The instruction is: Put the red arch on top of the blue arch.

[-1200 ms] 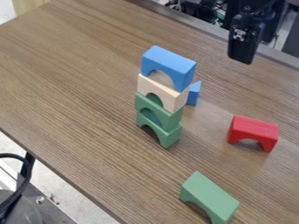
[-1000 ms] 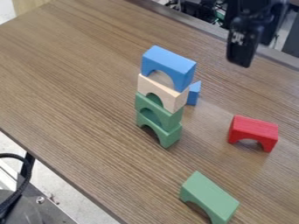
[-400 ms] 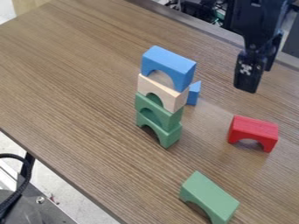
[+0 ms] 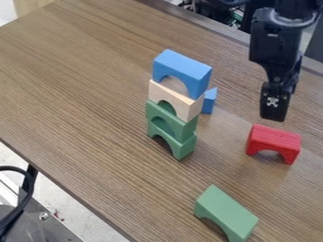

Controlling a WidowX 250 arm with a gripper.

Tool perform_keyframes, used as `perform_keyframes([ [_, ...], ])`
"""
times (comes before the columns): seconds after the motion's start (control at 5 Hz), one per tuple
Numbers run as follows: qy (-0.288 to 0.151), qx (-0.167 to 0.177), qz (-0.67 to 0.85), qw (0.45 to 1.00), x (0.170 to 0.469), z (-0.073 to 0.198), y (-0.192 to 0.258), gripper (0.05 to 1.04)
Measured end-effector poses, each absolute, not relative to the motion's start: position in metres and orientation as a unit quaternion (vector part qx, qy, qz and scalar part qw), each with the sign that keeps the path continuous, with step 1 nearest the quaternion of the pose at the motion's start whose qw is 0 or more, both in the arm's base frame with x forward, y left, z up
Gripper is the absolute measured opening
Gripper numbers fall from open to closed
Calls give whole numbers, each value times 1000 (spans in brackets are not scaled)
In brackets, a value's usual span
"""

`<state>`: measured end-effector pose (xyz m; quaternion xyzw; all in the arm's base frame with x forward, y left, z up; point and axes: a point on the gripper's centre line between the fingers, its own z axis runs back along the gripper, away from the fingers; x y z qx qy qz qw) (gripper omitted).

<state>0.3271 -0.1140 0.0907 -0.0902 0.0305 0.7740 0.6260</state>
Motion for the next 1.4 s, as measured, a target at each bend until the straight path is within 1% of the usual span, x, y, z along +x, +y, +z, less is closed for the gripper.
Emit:
perform_keyframes([
  [0.2,46,-75,775,625,326,71,-121,999],
  [0.4,59,-65,779,621,325,59,-124,999],
  [0.8,78,-54,784,613,322,47,-128,999],
  [1.0,89,-49,788,607,317,44,-129,950],
  [1.2,98,-43,779,618,312,42,-129,685],
  [1.4,97,-32,768,632,309,43,-126,533],
])
